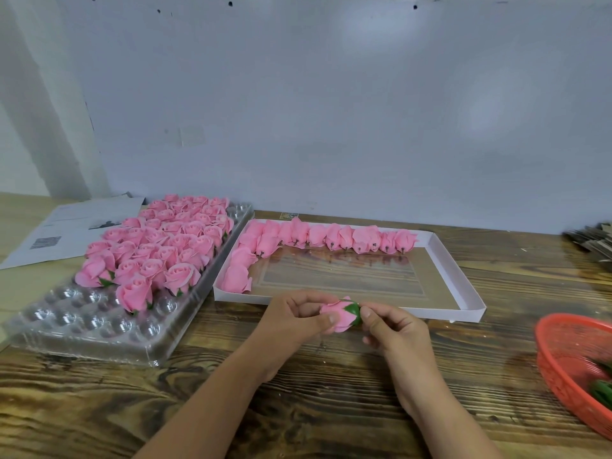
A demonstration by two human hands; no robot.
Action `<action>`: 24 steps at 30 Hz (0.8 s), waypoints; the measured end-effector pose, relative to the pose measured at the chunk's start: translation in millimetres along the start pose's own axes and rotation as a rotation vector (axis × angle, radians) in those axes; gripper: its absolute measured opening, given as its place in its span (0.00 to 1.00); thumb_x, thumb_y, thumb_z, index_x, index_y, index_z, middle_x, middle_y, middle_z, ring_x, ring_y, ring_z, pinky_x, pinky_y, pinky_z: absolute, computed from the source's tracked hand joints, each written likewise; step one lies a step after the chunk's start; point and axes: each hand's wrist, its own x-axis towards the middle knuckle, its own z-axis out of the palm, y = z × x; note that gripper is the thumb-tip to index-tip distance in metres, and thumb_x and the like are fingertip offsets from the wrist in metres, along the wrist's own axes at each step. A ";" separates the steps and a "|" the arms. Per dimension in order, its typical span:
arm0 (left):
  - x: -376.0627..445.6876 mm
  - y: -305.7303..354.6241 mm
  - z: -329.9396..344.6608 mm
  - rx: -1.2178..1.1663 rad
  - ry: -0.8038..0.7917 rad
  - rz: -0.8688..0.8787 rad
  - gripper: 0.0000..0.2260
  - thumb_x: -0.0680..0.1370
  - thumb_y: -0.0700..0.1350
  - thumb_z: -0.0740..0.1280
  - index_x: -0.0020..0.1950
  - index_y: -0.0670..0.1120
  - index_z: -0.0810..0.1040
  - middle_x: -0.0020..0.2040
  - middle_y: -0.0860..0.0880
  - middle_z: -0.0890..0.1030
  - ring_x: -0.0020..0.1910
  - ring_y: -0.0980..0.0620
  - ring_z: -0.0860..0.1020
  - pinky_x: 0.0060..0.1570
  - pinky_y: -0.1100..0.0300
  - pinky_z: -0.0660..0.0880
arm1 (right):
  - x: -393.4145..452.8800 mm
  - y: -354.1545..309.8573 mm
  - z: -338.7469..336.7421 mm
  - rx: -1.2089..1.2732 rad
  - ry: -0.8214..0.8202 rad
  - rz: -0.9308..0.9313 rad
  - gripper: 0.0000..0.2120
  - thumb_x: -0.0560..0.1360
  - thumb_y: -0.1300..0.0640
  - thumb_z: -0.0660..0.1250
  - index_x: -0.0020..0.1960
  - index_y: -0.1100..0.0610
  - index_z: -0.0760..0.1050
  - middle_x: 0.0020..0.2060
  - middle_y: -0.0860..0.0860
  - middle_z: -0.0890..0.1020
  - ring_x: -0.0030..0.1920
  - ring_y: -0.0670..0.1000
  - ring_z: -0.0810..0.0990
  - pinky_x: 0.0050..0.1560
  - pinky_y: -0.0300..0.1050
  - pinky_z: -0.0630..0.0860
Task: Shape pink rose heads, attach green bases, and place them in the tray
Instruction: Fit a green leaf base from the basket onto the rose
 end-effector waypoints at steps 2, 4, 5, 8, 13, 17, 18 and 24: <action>-0.4 -1.1 0.0 0.024 0.014 0.021 0.11 0.76 0.35 0.73 0.57 0.44 0.84 0.51 0.44 0.87 0.50 0.51 0.86 0.46 0.64 0.80 | -0.2 -0.5 -1.4 0.000 -0.014 0.021 0.06 0.76 0.66 0.70 0.47 0.59 0.85 0.34 0.49 0.85 0.35 0.41 0.80 0.36 0.36 0.77; -0.5 -2.6 0.2 0.058 0.020 0.048 0.12 0.76 0.35 0.73 0.58 0.44 0.83 0.50 0.44 0.87 0.49 0.51 0.86 0.46 0.64 0.80 | -0.4 -0.8 -2.5 -0.006 -0.023 0.041 0.06 0.76 0.66 0.70 0.47 0.59 0.85 0.33 0.51 0.84 0.34 0.43 0.80 0.36 0.36 0.77; -0.5 -3.2 0.3 0.076 0.019 0.063 0.12 0.76 0.35 0.73 0.59 0.44 0.83 0.50 0.44 0.87 0.49 0.50 0.86 0.46 0.63 0.80 | -0.9 -0.7 -2.8 -0.007 -0.024 0.044 0.06 0.76 0.66 0.70 0.47 0.60 0.85 0.33 0.52 0.84 0.34 0.44 0.80 0.36 0.36 0.77; -0.4 -4.2 -0.6 0.099 0.012 0.088 0.18 0.75 0.37 0.75 0.63 0.49 0.80 0.49 0.43 0.87 0.49 0.47 0.86 0.48 0.61 0.81 | -1.3 -0.2 -3.7 0.012 -0.031 0.047 0.05 0.76 0.66 0.70 0.48 0.61 0.85 0.32 0.54 0.83 0.34 0.45 0.79 0.35 0.37 0.77; 0.9 -7.4 -5.5 0.140 -0.022 0.112 0.26 0.75 0.40 0.76 0.69 0.56 0.73 0.48 0.43 0.88 0.50 0.45 0.86 0.51 0.59 0.80 | -1.2 -0.3 -3.2 0.013 -0.043 0.043 0.05 0.76 0.66 0.69 0.49 0.62 0.84 0.33 0.55 0.83 0.35 0.46 0.80 0.36 0.37 0.78; 1.6 -8.2 -8.4 0.171 -0.025 0.101 0.28 0.75 0.39 0.76 0.70 0.58 0.72 0.48 0.43 0.88 0.51 0.46 0.86 0.53 0.58 0.81 | -2.8 0.8 -3.0 -0.032 -0.062 0.003 0.06 0.76 0.66 0.69 0.47 0.60 0.85 0.36 0.58 0.85 0.36 0.46 0.81 0.38 0.39 0.79; 1.4 -8.2 -9.1 0.179 -0.024 0.096 0.27 0.75 0.39 0.76 0.69 0.58 0.73 0.48 0.43 0.88 0.51 0.46 0.86 0.53 0.58 0.81 | -2.5 1.0 -3.3 -0.054 -0.073 -0.007 0.06 0.76 0.66 0.69 0.47 0.60 0.85 0.38 0.59 0.85 0.37 0.47 0.81 0.39 0.40 0.80; 4.5 -8.0 -6.6 0.182 0.035 0.064 0.13 0.76 0.38 0.75 0.59 0.48 0.81 0.48 0.46 0.88 0.50 0.48 0.86 0.49 0.60 0.82 | -0.4 8.2 -3.3 -0.481 -0.036 -0.262 0.16 0.74 0.69 0.71 0.49 0.47 0.81 0.40 0.47 0.85 0.42 0.42 0.82 0.46 0.33 0.77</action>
